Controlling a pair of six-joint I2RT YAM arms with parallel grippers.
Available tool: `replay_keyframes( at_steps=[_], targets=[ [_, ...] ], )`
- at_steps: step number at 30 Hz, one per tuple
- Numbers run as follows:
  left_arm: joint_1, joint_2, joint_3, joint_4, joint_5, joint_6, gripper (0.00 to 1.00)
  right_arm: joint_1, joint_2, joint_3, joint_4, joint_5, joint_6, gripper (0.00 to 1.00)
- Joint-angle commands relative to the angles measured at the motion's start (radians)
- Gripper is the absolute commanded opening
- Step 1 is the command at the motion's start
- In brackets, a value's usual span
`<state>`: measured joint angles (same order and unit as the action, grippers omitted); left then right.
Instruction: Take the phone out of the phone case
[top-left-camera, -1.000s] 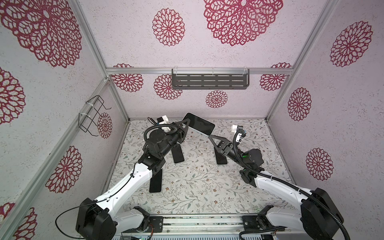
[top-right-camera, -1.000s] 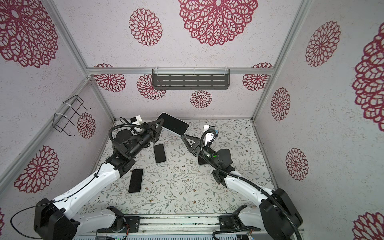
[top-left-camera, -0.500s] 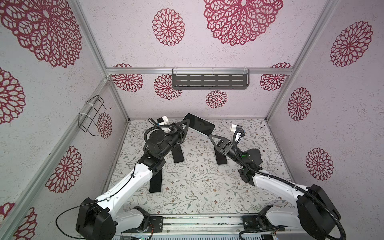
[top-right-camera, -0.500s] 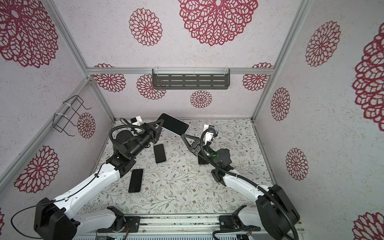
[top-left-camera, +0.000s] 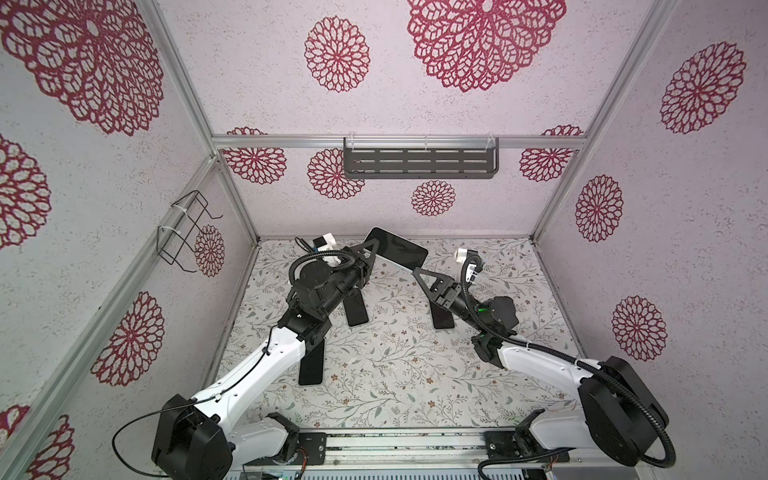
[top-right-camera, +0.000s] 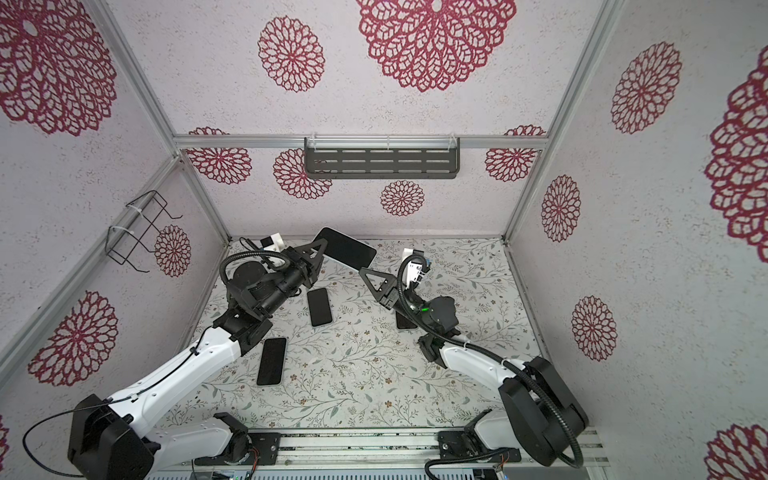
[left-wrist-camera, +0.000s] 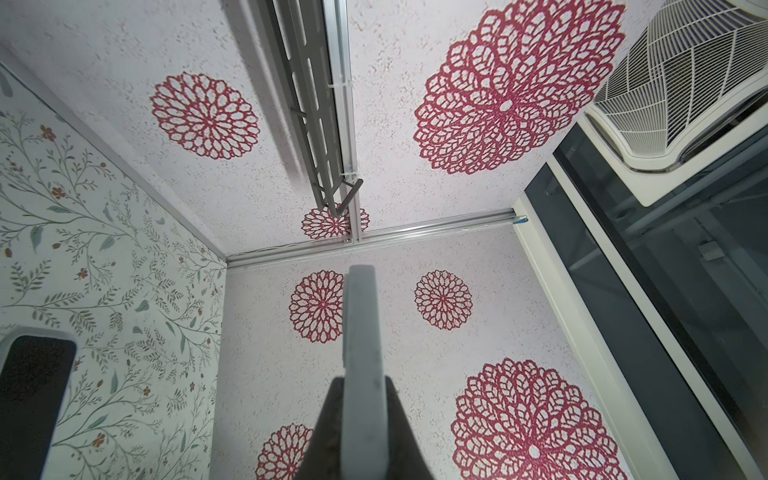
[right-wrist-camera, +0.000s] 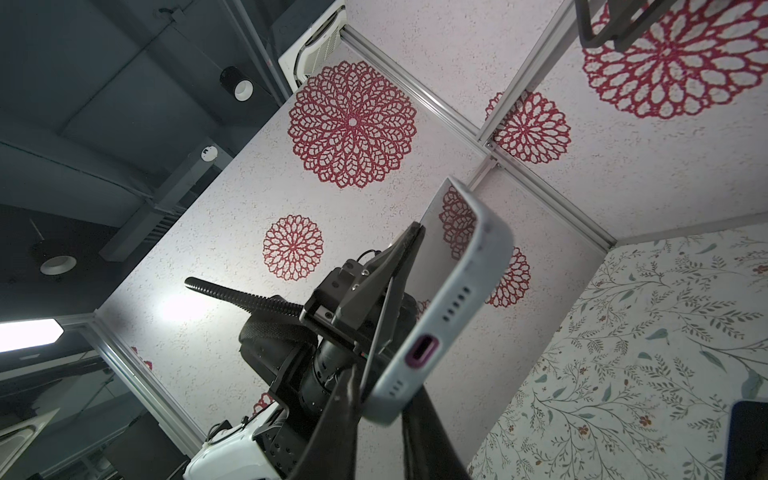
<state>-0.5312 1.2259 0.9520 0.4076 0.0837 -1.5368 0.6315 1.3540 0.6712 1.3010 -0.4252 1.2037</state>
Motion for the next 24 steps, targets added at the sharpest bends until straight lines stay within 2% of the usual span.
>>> replay_keyframes(
  at_steps=[1,5,9,12,15,17,20,22,24],
  targets=[
    [-0.004,-0.009,0.007,0.082,0.0,-0.001,0.0,0.003,-0.002,0.044,0.091,-0.019,0.014,0.15],
    [-0.003,-0.009,0.006,0.077,-0.002,-0.005,0.0,0.008,-0.002,0.041,0.101,-0.036,0.017,0.01],
    [-0.001,-0.006,0.027,0.035,0.003,-0.011,0.0,0.01,-0.02,0.022,0.088,-0.038,-0.017,0.0],
    [0.01,-0.002,0.053,-0.012,0.031,-0.03,0.0,0.01,-0.058,-0.013,0.034,-0.035,-0.102,0.0],
    [0.02,0.01,0.088,-0.069,0.074,-0.045,0.0,0.01,-0.124,-0.047,-0.064,-0.033,-0.257,0.0],
    [0.02,0.03,0.111,-0.078,0.118,-0.062,0.0,0.01,-0.184,-0.039,-0.24,-0.026,-0.439,0.0],
    [0.016,0.065,0.134,-0.087,0.188,-0.083,0.0,0.01,-0.272,-0.005,-0.527,0.07,-0.715,0.0],
    [0.013,0.074,0.126,-0.09,0.208,-0.089,0.0,0.0,-0.311,0.008,-0.62,0.146,-0.814,0.0],
    [0.011,0.086,0.123,-0.085,0.228,-0.094,0.0,-0.02,-0.333,0.028,-0.663,0.173,-0.873,0.0]
  ],
)
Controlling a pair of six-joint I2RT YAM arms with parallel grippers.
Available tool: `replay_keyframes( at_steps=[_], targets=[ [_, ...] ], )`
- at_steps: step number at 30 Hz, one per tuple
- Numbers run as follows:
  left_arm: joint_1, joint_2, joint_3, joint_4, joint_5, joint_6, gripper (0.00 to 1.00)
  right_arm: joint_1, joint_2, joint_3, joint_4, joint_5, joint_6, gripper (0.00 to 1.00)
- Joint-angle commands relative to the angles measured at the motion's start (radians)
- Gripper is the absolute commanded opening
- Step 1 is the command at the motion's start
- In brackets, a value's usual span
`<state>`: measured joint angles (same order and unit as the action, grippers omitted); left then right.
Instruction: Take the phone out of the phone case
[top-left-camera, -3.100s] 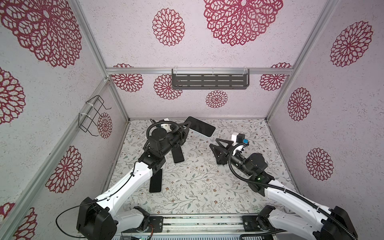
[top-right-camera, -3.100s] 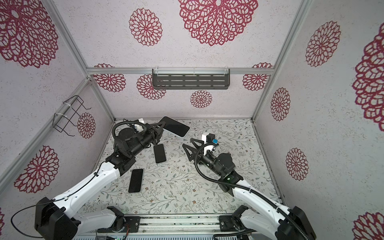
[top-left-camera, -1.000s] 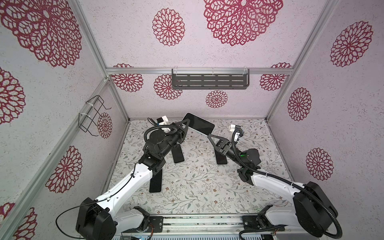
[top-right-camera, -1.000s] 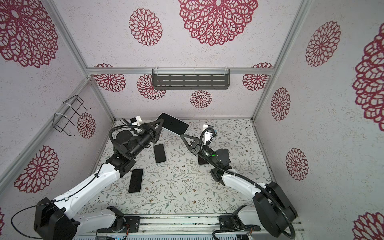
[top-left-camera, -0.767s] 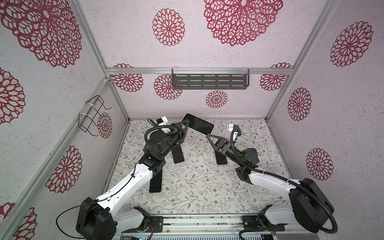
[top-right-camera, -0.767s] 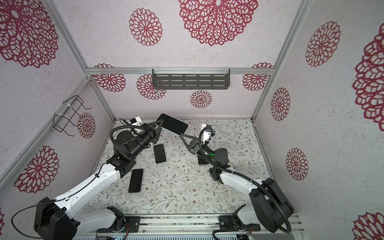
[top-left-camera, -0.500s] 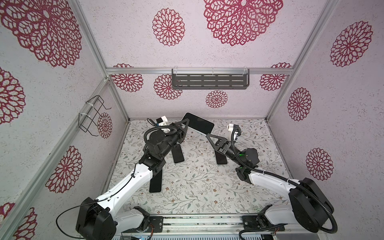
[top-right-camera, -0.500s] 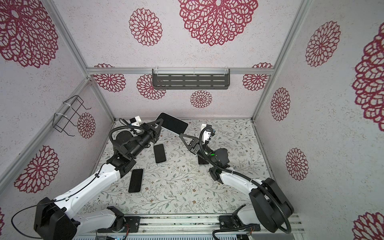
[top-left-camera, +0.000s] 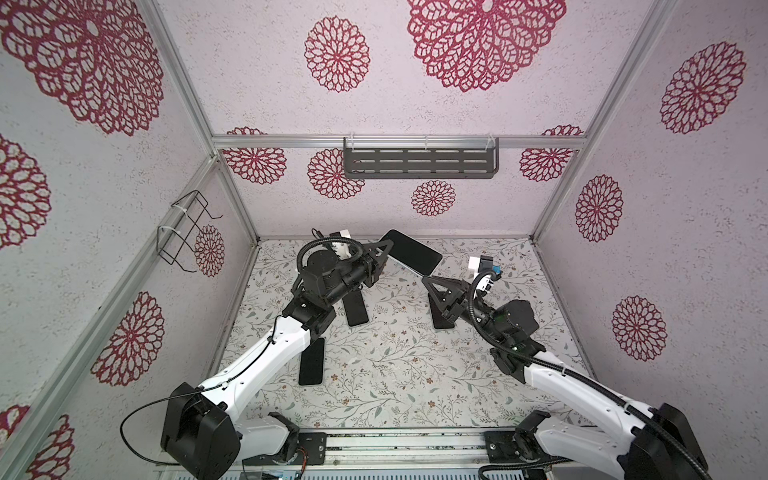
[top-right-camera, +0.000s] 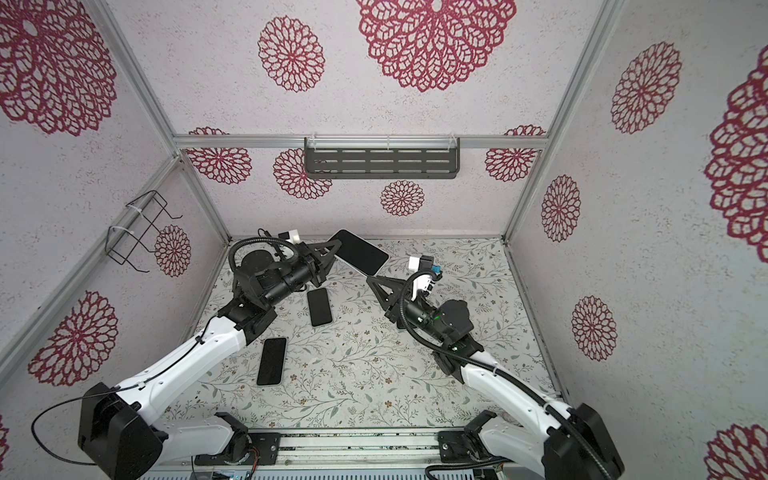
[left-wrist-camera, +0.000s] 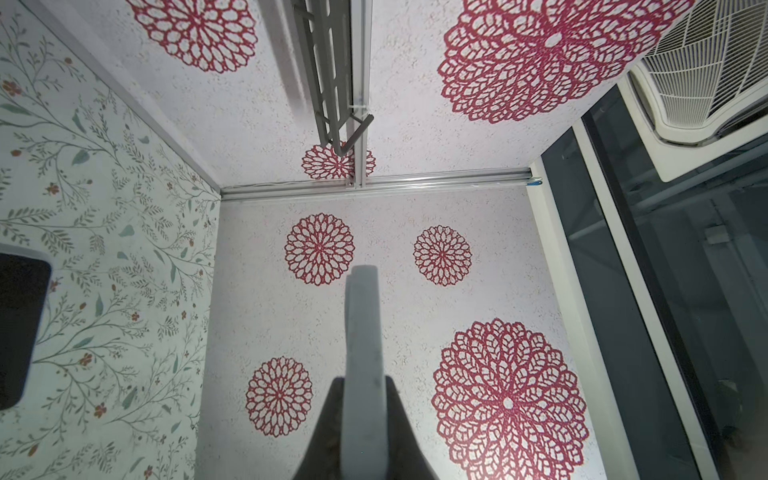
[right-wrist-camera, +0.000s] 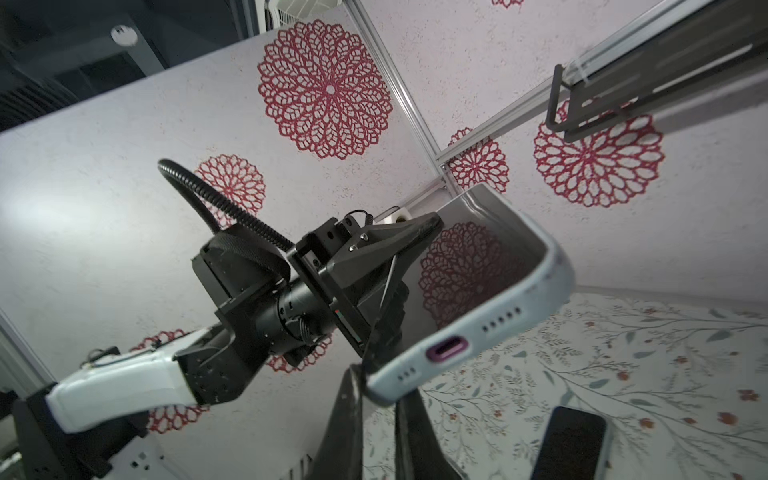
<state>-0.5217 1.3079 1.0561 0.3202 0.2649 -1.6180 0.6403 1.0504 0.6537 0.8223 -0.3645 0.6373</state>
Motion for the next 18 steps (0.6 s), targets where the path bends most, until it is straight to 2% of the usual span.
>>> replay_keyframes(
  at_steps=[1,7,10,11,12,13,15,16,18],
  targets=[
    [0.0,0.009,0.019,0.01,0.056,-0.017,0.0,-0.035,-0.035,0.055,-0.205,0.129,-0.327,0.0],
    [-0.005,0.042,0.049,0.033,0.121,-0.019,0.0,-0.063,-0.061,0.08,-0.251,0.216,-0.381,0.0],
    [0.011,0.039,0.059,0.031,0.146,-0.005,0.0,-0.069,-0.096,0.036,-0.223,0.195,-0.36,0.0],
    [0.021,0.037,0.062,0.031,0.157,0.0,0.0,-0.072,-0.109,0.016,-0.224,0.177,-0.351,0.03],
    [0.032,0.031,0.064,0.031,0.165,0.007,0.0,-0.075,-0.124,-0.001,-0.233,0.164,-0.344,0.14],
    [0.051,0.025,0.068,0.027,0.182,0.021,0.0,-0.081,-0.147,-0.018,-0.255,0.154,-0.33,0.29],
    [0.091,0.023,0.103,-0.007,0.26,0.073,0.0,-0.099,-0.196,-0.039,-0.321,0.138,-0.294,0.64],
    [0.115,0.027,0.133,-0.032,0.316,0.106,0.0,-0.113,-0.224,-0.048,-0.354,0.123,-0.276,0.73],
    [0.146,0.047,0.213,-0.088,0.459,0.206,0.0,-0.146,-0.27,-0.05,-0.411,0.08,-0.245,0.83]
  ],
)
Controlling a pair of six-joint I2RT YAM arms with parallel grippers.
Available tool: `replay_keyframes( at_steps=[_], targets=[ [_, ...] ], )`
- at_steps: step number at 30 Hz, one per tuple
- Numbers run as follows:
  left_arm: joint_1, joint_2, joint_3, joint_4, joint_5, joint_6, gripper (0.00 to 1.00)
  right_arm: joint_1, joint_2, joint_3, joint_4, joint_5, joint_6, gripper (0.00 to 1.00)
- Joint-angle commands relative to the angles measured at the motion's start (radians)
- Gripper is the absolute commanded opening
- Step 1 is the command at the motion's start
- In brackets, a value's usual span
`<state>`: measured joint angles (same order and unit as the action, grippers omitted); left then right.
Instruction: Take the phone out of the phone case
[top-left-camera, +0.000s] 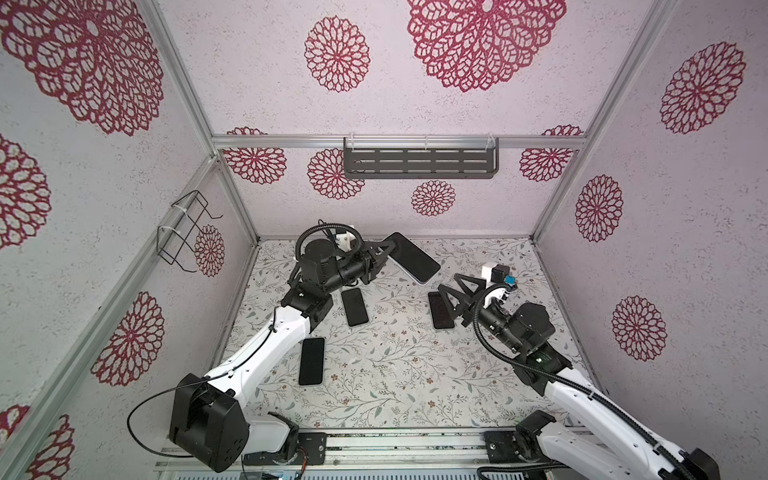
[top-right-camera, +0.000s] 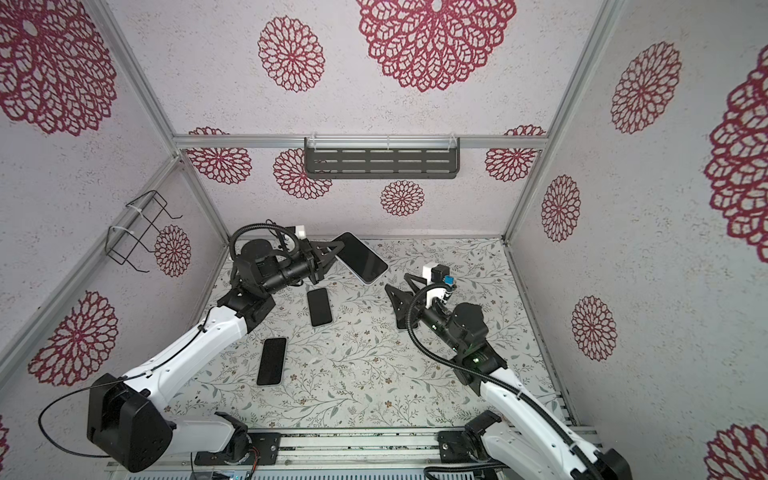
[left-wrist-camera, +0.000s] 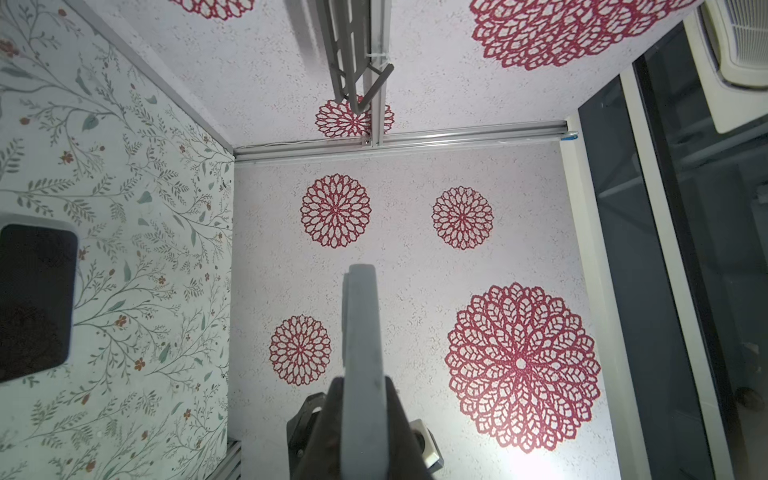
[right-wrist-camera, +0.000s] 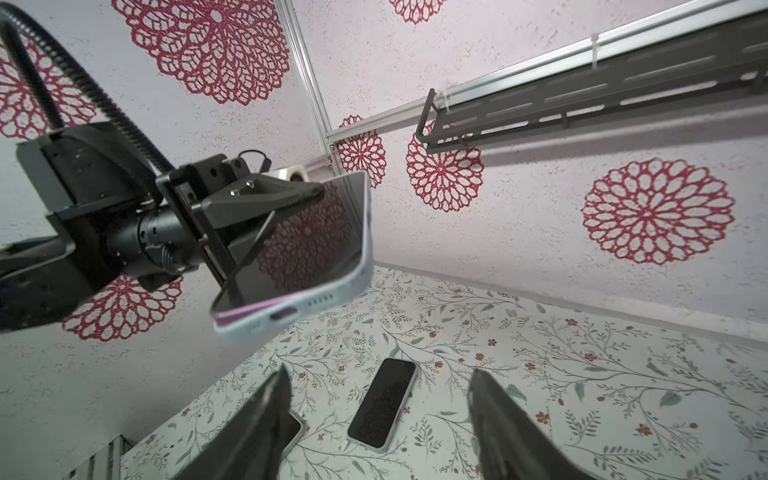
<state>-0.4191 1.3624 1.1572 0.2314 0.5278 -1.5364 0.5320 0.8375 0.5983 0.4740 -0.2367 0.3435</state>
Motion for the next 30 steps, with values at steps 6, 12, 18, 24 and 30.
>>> replay_keyframes(
  at_steps=[6,12,18,24,30],
  targets=[
    [0.068,0.047,0.458,-0.66,0.397,0.778,0.0,-0.092,-0.07,0.079,-0.124,-0.339,0.097,0.88],
    [0.091,0.088,0.622,-0.957,0.376,1.09,0.0,-0.095,0.0,0.148,-0.123,-0.48,0.092,0.86],
    [0.089,0.086,0.616,-0.921,0.394,1.104,0.0,-0.085,0.096,0.196,-0.049,-0.607,0.128,0.74],
    [0.079,0.051,0.582,-0.874,0.411,1.135,0.0,-0.032,0.169,0.245,-0.088,-0.624,0.052,0.57],
    [0.073,0.022,0.553,-0.87,0.43,1.183,0.0,-0.001,0.221,0.293,-0.104,-0.689,0.009,0.53]
  ],
)
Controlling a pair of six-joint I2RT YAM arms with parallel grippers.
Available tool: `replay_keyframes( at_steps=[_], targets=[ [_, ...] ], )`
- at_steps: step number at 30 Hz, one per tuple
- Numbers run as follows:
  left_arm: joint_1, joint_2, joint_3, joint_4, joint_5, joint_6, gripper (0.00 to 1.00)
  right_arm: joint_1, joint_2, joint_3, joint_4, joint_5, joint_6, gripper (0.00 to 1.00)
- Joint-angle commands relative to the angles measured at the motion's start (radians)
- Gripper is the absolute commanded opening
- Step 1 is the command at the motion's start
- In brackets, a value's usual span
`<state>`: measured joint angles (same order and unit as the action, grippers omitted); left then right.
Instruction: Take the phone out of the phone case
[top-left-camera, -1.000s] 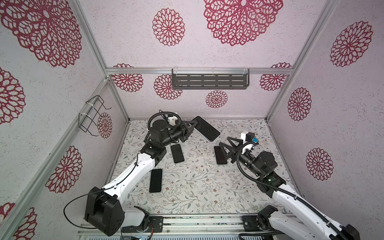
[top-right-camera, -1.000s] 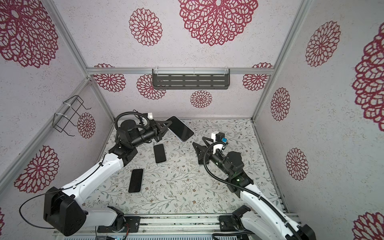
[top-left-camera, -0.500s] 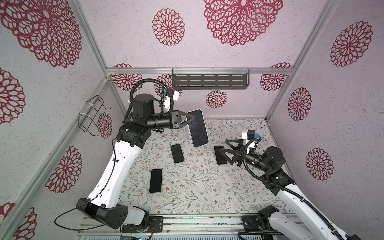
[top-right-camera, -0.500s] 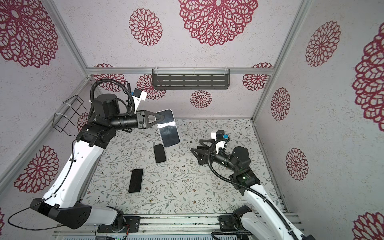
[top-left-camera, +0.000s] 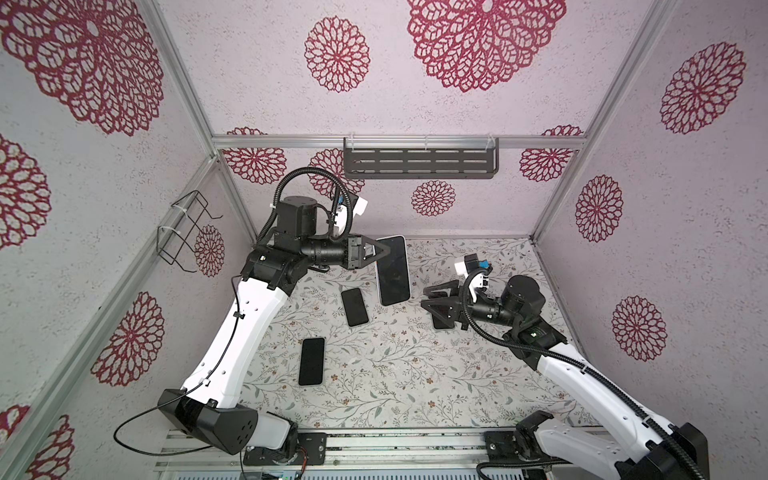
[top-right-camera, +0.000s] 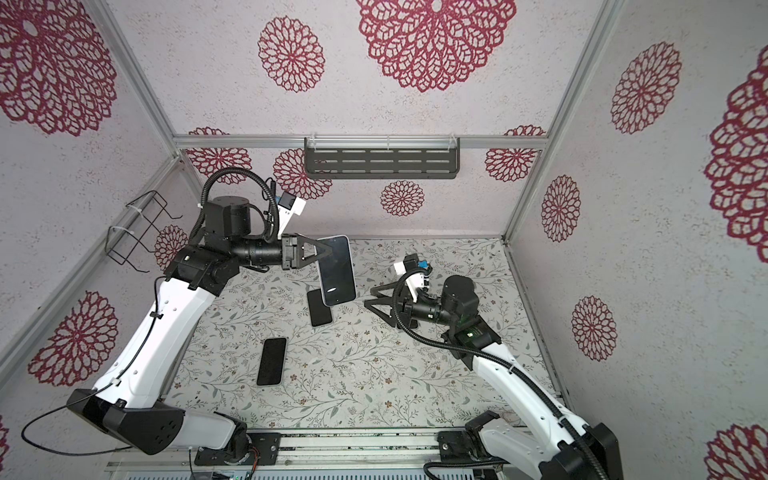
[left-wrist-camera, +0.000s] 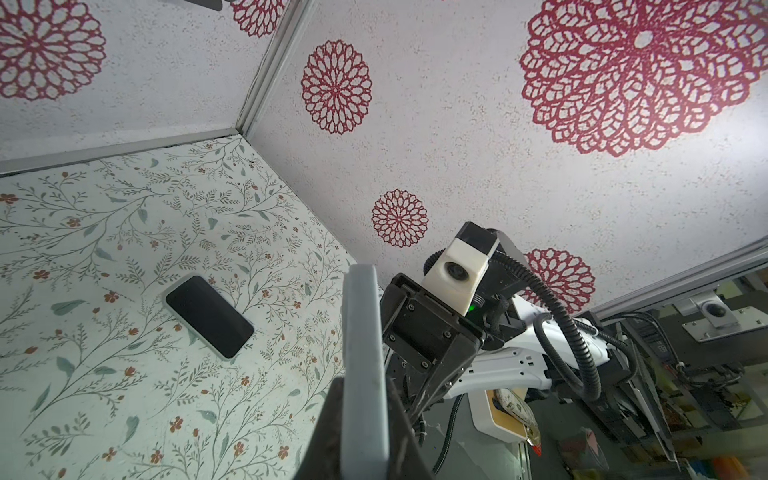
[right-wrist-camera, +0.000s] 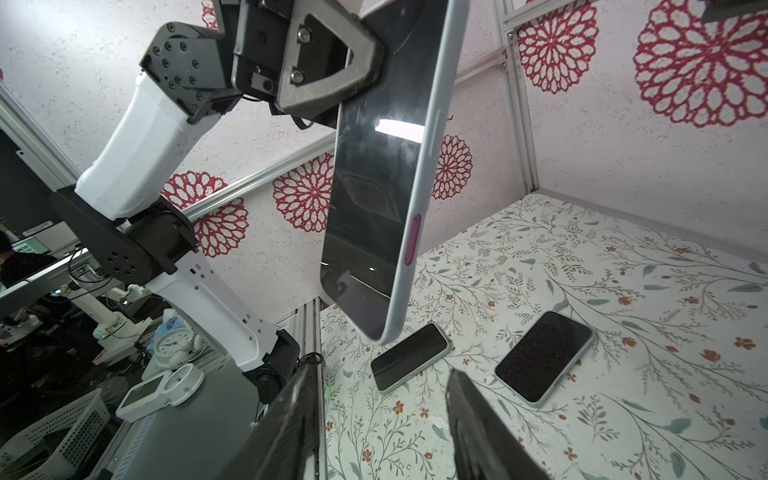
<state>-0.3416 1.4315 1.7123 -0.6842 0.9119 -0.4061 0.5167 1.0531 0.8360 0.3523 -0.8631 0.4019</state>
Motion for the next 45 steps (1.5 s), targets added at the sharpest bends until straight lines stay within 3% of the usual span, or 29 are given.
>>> replay_keyframes(
  at_steps=[1,7,17,33,45],
  targets=[
    [-0.004,-0.051,-0.008,0.046,0.045,0.058,0.0,0.021,0.013,0.068,0.006,-0.074,-0.062,0.52],
    [-0.01,-0.079,-0.048,0.081,0.047,0.067,0.0,0.043,0.054,0.123,-0.103,-0.095,-0.134,0.48],
    [-0.014,-0.102,-0.077,0.118,0.061,0.054,0.0,0.062,0.086,0.14,-0.134,-0.105,-0.17,0.47],
    [-0.015,-0.12,-0.117,0.173,0.102,0.027,0.0,0.064,0.105,0.133,-0.074,-0.126,-0.156,0.42],
    [-0.015,-0.126,-0.132,0.186,0.099,0.023,0.0,0.067,0.119,0.117,-0.007,-0.151,-0.121,0.32]
  ],
)
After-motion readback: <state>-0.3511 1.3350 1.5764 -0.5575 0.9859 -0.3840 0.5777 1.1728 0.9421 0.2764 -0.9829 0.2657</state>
